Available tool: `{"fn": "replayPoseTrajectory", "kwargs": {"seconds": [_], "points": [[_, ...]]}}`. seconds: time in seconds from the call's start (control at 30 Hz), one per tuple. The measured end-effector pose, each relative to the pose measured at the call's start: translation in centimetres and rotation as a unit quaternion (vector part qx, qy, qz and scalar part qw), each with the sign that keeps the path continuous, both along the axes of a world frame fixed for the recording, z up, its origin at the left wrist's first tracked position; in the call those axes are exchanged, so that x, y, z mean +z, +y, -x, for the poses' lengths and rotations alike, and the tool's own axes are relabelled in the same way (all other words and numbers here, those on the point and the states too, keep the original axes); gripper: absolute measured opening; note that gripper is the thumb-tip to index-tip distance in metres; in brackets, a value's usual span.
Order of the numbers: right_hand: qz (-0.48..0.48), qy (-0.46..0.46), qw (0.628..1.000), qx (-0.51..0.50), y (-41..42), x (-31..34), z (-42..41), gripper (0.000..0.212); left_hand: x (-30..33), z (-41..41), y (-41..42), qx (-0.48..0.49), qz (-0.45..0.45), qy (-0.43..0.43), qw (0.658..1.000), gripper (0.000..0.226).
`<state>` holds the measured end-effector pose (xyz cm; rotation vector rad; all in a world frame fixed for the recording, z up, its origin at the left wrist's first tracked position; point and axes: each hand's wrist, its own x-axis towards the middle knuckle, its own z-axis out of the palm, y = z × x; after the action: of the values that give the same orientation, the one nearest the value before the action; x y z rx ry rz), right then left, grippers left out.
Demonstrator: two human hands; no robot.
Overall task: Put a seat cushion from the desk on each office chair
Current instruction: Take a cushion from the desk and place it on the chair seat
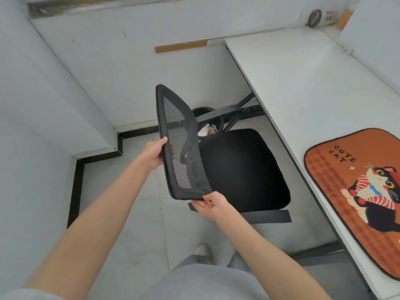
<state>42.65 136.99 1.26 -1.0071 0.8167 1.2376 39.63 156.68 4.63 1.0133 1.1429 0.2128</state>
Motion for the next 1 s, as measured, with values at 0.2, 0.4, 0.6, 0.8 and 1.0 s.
{"fn": "replayPoseTrajectory", "kwargs": {"seconds": [0.2,0.4,0.6,0.8,1.0], "points": [[-0.012,0.025,1.0,0.014,2.9,-0.9,3.6,0.035,0.0,4.1,2.7,0.007,0.0,0.022,1.0,0.021],[-0.038,0.017,0.998,0.047,3.1,-1.7,4.1,0.026,0.3,5.0,2.7,-0.006,-0.04,0.063,0.997,0.029],[-0.029,-0.047,0.984,0.171,-2.5,-0.7,-0.5,0.029,1.5,1.9,-2.4,-0.013,-0.472,0.158,0.867,0.043],[0.072,-0.179,0.981,0.026,-13.9,-0.8,-7.3,0.039,1.3,-7.6,-13.6,-0.221,-0.384,0.034,0.896,0.035],[0.423,-0.455,0.772,0.132,-28.9,-1.2,-13.9,0.043,-0.3,-18.2,-23.3,-0.398,-0.367,-0.012,0.841,0.036]]}}
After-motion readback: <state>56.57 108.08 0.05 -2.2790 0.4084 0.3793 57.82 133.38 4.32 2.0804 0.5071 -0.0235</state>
